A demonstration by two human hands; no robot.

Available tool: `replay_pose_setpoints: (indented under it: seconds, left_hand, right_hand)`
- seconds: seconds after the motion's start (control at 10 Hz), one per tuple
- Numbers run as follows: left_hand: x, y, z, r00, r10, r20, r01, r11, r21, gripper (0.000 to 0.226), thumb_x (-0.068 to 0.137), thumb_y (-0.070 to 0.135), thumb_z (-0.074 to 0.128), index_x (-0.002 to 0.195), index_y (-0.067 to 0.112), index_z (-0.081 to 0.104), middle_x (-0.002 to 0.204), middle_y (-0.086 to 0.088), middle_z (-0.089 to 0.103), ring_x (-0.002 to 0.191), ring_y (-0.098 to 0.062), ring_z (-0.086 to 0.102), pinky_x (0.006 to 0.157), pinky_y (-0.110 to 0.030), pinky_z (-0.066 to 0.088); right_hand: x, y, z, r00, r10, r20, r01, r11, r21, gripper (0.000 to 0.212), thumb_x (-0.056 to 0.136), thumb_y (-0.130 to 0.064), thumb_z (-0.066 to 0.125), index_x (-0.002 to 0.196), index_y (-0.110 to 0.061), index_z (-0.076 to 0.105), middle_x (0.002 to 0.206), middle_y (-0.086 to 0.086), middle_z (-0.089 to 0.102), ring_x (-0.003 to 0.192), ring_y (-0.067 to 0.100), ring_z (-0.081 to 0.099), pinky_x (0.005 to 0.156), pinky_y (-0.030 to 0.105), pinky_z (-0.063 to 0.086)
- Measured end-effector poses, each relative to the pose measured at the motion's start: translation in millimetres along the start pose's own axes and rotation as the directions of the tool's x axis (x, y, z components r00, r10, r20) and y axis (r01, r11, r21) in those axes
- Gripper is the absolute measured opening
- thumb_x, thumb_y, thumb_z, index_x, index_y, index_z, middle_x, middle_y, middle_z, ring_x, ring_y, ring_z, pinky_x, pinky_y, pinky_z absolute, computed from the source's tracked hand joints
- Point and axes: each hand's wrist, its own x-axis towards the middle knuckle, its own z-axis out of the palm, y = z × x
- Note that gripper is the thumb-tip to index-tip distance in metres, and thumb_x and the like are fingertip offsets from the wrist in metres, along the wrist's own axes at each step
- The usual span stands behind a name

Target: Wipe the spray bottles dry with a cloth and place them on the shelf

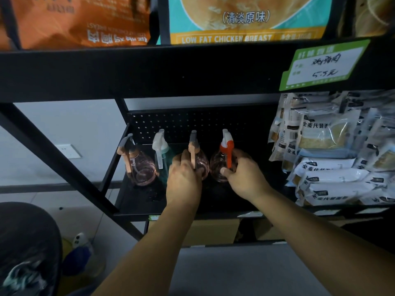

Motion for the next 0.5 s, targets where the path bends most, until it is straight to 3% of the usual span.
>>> replay_pose_setpoints:
  seconds: [0.3, 0.4, 0.5]
  left_hand:
    - [-4.8, 2.1, -7.7, 0.999, 0.043, 0.003, -0.043, 0.998, -0.055, 0.074, 0.1, 0.021, 0.073, 0.163, 0.015, 0.036, 0.143, -0.011, 0.053, 0.128, -0.029, 0.059, 0.102, -0.034, 0.049]
    - [-13.6, 8.2, -15.5, 0.998, 0.054, 0.022, -0.052, 0.996, -0.079, 0.076, 0.101, 0.023, 0.071, 0.165, 0.016, 0.032, 0.143, -0.011, 0.051, 0.129, -0.029, 0.056, 0.104, -0.037, 0.047]
    - [-19.0, 14.3, -26.3, 0.998, 0.064, -0.023, -0.065, 0.995, -0.078, 0.067, 0.101, 0.023, 0.072, 0.159, 0.015, 0.04, 0.134, -0.008, 0.053, 0.124, -0.027, 0.057, 0.097, -0.032, 0.046]
  right_hand:
    - [-1.3, -3.5, -9.3, 0.999, 0.017, 0.04, -0.016, 0.999, -0.027, 0.062, 0.093, -0.023, 0.074, 0.147, -0.033, 0.045, 0.136, -0.001, 0.056, 0.125, 0.02, 0.059, 0.091, 0.024, 0.041]
    - [-8.9, -8.8, -16.3, 0.998, 0.035, 0.05, -0.033, 0.999, -0.038, 0.066, 0.092, -0.026, 0.075, 0.149, -0.035, 0.042, 0.14, 0.0, 0.055, 0.128, 0.021, 0.057, 0.099, 0.029, 0.044]
    - [-14.9, -17.2, -25.2, 0.998, 0.063, 0.027, -0.061, 0.997, -0.051, 0.074, 0.092, -0.029, 0.075, 0.154, -0.032, 0.036, 0.146, 0.004, 0.05, 0.135, 0.024, 0.051, 0.109, 0.036, 0.041]
